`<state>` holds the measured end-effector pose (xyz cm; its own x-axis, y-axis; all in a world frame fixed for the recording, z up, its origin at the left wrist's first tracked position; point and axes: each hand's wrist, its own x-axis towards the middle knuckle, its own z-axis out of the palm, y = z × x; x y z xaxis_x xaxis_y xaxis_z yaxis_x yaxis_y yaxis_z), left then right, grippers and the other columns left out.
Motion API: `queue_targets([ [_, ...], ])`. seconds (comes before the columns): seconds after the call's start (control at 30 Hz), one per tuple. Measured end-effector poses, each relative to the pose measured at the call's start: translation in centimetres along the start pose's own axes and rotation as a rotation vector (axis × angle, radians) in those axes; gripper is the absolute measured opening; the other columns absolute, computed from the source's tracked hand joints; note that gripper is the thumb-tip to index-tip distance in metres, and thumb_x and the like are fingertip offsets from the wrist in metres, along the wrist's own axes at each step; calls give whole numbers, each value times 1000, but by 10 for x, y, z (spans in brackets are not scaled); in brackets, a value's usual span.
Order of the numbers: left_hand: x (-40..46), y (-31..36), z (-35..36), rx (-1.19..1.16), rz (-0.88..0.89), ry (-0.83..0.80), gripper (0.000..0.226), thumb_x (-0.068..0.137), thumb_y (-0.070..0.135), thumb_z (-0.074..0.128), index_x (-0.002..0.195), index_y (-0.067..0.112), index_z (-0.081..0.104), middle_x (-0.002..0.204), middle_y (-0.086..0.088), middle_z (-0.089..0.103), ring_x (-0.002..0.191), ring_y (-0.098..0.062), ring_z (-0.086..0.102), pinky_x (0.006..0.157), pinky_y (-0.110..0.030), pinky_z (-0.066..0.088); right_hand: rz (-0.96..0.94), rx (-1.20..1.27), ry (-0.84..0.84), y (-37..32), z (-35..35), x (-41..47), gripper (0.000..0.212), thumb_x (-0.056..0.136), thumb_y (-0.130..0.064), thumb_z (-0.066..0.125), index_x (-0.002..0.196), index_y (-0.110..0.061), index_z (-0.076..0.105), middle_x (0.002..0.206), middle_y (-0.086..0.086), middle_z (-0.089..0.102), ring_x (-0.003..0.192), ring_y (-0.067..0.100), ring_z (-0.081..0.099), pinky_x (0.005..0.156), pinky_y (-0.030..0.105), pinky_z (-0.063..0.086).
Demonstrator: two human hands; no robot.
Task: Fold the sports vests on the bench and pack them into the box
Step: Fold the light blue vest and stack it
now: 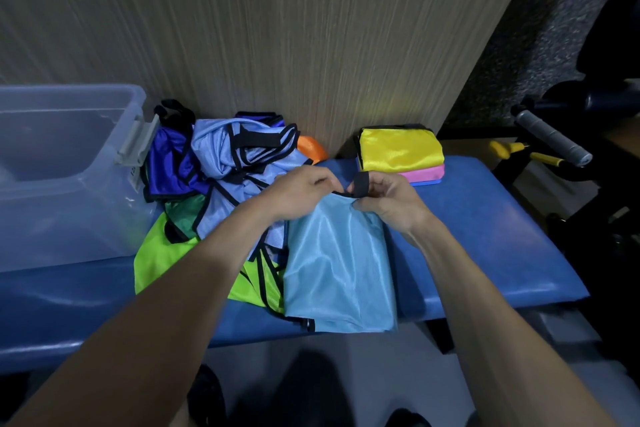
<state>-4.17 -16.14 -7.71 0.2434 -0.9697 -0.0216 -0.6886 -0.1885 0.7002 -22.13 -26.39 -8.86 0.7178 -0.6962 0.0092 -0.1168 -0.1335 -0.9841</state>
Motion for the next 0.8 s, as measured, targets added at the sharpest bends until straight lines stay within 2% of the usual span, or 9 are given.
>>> queue_targets([
  [0.07, 0, -3, -8, 8, -28, -19, 31, 93, 45, 41, 83, 46, 71, 102, 24, 70, 106, -3, 62, 106, -39, 44, 13, -31, 3, 0, 0, -1, 32, 77, 20, 70, 85, -11, 70, 92, 5, 72, 84, 14, 67, 79, 24, 54],
  [0.17, -5, -6, -12, 120, 6, -60, 35, 104, 41, 51, 76, 23, 63, 69, 15, 53, 73, -2, 51, 94, -33, 38, 30, -60, 14, 1, 0, -1, 32, 79, 20, 67, 90, -10, 70, 90, 4, 71, 78, 9, 64, 73, 19, 52],
  [0.23, -11, -6, -16, 162, 12, -26, 43, 101, 48, 56, 67, 22, 52, 60, 10, 39, 64, -4, 40, 92, -35, 29, 42, -66, 42, 2, 1, -2, 33, 81, 20, 63, 90, -10, 70, 88, 3, 71, 73, 6, 64, 69, 15, 52],
  [0.37, -15, -11, -22, 92, -1, 10, 42, 94, 55, 63, 69, 23, 55, 52, 17, 45, 55, 2, 43, 72, -32, 29, 53, -121, 159, 9, 5, -2, 30, 84, 18, 54, 93, -6, 69, 83, -1, 71, 69, 2, 65, 68, 18, 53],
  [0.43, -16, -17, -19, 91, 32, 89, 34, 94, 51, 65, 75, 24, 58, 55, 18, 49, 65, 5, 45, 81, -34, 32, 36, -205, 217, 16, 8, -1, 24, 83, 11, 54, 92, -5, 69, 82, -3, 72, 73, 5, 66, 74, 27, 56],
  [0.5, -18, -21, -12, 138, 77, 209, 28, 93, 50, 66, 79, 26, 59, 71, 17, 56, 90, -3, 45, 92, -36, 27, 24, -277, 275, 22, 10, -1, 21, 79, 2, 58, 88, -14, 68, 87, -2, 73, 84, 13, 68, 84, 35, 55],
  [0.57, -18, -24, -6, 170, 89, 231, 23, 94, 49, 66, 84, 29, 63, 85, 14, 60, 104, -12, 42, 90, -34, 23, 37, -291, 310, 24, 9, -6, 26, 82, 3, 59, 88, -22, 65, 91, -3, 70, 89, 14, 66, 86, 27, 50],
  [0.7, -23, -26, 2, 315, 102, 277, 11, 95, 40, 66, 101, 31, 66, 98, 11, 52, 110, -18, 42, 89, -34, 25, -67, -590, 364, 26, -1, -26, 22, 82, -6, 70, 101, -17, 65, 100, -1, 58, 95, 22, 60, 84, 28, 46],
  [0.8, -38, -20, 3, 398, 185, 333, 25, 91, 38, 71, 112, 29, 62, 112, 9, 50, 112, -20, 44, 94, -37, 34, -159, -725, 247, 16, -9, -51, 22, 82, -20, 79, 92, -17, 59, 95, 0, 53, 91, 21, 55, 80, 30, 44],
])
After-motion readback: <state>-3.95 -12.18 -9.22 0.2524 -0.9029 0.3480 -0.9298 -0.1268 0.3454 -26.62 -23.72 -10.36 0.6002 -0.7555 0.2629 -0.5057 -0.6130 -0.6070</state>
